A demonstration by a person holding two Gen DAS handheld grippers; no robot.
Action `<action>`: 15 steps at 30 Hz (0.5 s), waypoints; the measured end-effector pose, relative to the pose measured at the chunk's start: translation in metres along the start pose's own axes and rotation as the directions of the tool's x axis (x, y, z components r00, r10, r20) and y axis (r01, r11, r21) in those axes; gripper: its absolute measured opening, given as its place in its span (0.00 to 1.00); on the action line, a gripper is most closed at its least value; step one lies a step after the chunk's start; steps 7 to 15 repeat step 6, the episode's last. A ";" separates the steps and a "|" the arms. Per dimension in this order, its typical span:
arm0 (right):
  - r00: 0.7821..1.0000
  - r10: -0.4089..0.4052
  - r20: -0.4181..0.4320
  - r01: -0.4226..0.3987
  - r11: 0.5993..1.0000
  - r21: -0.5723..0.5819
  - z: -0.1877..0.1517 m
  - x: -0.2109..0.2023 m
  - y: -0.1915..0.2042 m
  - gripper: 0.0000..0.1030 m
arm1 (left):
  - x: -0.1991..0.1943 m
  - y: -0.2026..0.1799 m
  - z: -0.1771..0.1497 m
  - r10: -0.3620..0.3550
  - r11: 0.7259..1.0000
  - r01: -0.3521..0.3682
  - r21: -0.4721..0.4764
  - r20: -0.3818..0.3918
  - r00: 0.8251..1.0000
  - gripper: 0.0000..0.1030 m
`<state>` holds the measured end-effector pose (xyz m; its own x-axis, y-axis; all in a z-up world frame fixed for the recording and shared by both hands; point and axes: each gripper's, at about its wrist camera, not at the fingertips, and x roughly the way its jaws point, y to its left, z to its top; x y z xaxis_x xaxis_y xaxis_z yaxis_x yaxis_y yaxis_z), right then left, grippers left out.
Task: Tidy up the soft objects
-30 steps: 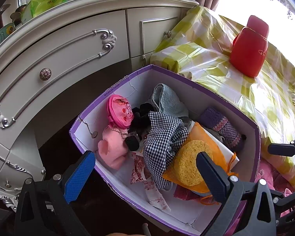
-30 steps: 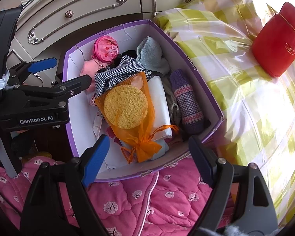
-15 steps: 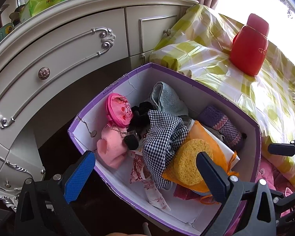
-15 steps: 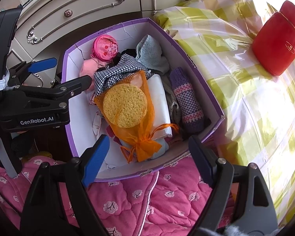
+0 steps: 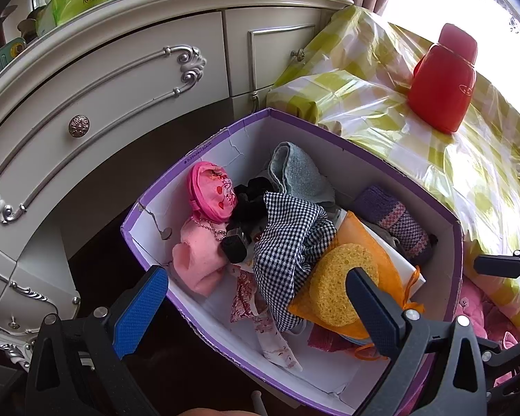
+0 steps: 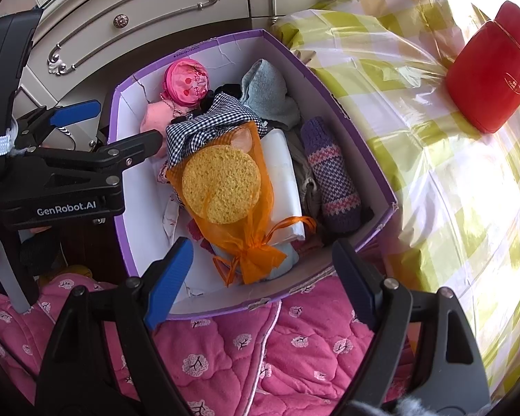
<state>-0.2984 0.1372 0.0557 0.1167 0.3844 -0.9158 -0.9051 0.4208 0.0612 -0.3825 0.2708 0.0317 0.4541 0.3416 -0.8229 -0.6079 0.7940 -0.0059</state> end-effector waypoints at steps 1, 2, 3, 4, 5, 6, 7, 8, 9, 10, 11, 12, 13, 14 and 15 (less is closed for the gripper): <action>1.000 0.000 0.000 0.000 1.000 0.000 0.000 0.000 0.000 0.82 | 0.000 0.000 0.000 -0.001 1.000 0.001 -0.001 -0.002 1.000 1.00; 1.000 0.000 0.000 0.000 1.000 0.000 0.000 0.000 0.000 0.82 | 0.001 0.000 0.000 0.000 1.000 0.000 -0.002 -0.003 1.000 1.00; 1.000 0.000 0.000 0.000 1.000 0.000 0.000 0.000 0.000 0.82 | 0.001 0.001 0.000 0.001 1.000 -0.001 -0.003 0.004 1.000 1.00; 1.000 -0.001 0.000 0.001 1.000 0.001 0.000 0.000 0.000 0.82 | 0.000 0.000 0.000 0.010 1.000 -0.010 -0.002 0.011 1.000 1.00; 1.000 -0.001 0.000 0.001 1.000 0.002 0.001 0.000 0.000 0.82 | 0.000 -0.001 0.000 0.023 1.000 -0.024 0.004 0.014 1.000 1.00; 1.000 -0.001 0.000 0.001 1.000 0.002 0.001 0.000 0.000 0.82 | 0.001 -0.001 0.000 0.030 0.999 -0.030 0.010 0.013 0.999 1.00; 1.000 -0.001 0.000 0.001 1.000 0.002 0.001 0.000 0.000 0.82 | 0.001 -0.001 0.000 0.030 0.999 -0.030 0.010 0.013 0.999 1.00; 1.000 -0.001 0.000 0.001 1.000 0.002 0.001 0.000 0.000 0.82 | 0.001 -0.001 0.000 0.030 0.999 -0.030 0.010 0.013 0.999 1.00; 1.000 -0.001 0.000 0.001 1.000 0.002 0.001 0.000 0.000 0.82 | 0.001 -0.001 0.000 0.030 0.999 -0.030 0.010 0.013 0.999 1.00; 1.000 -0.001 0.000 0.001 1.000 0.002 0.001 0.000 0.000 0.82 | 0.001 -0.001 0.000 0.030 0.999 -0.030 0.010 0.013 0.999 1.00; 1.000 -0.001 0.000 0.001 1.000 0.002 0.001 0.000 0.000 0.82 | 0.001 -0.001 0.000 0.030 0.999 -0.030 0.010 0.013 0.999 1.00; 1.000 -0.001 0.000 0.001 1.000 0.002 0.001 0.000 0.000 0.82 | 0.001 -0.001 0.000 0.030 0.999 -0.030 0.010 0.013 0.999 1.00; 1.000 -0.001 0.000 0.001 1.000 0.002 0.001 0.000 0.000 0.82 | 0.001 -0.001 0.000 0.030 0.999 -0.030 0.010 0.013 0.999 1.00; 1.000 -0.001 0.000 0.001 1.000 0.002 0.001 0.000 0.000 0.82 | 0.001 -0.001 0.000 0.030 0.999 -0.030 0.010 0.013 0.999 1.00; 1.000 -0.001 0.000 0.001 1.000 0.002 0.001 0.000 0.000 0.82 | 0.001 -0.001 0.000 0.030 0.999 -0.030 0.010 0.013 0.999 1.00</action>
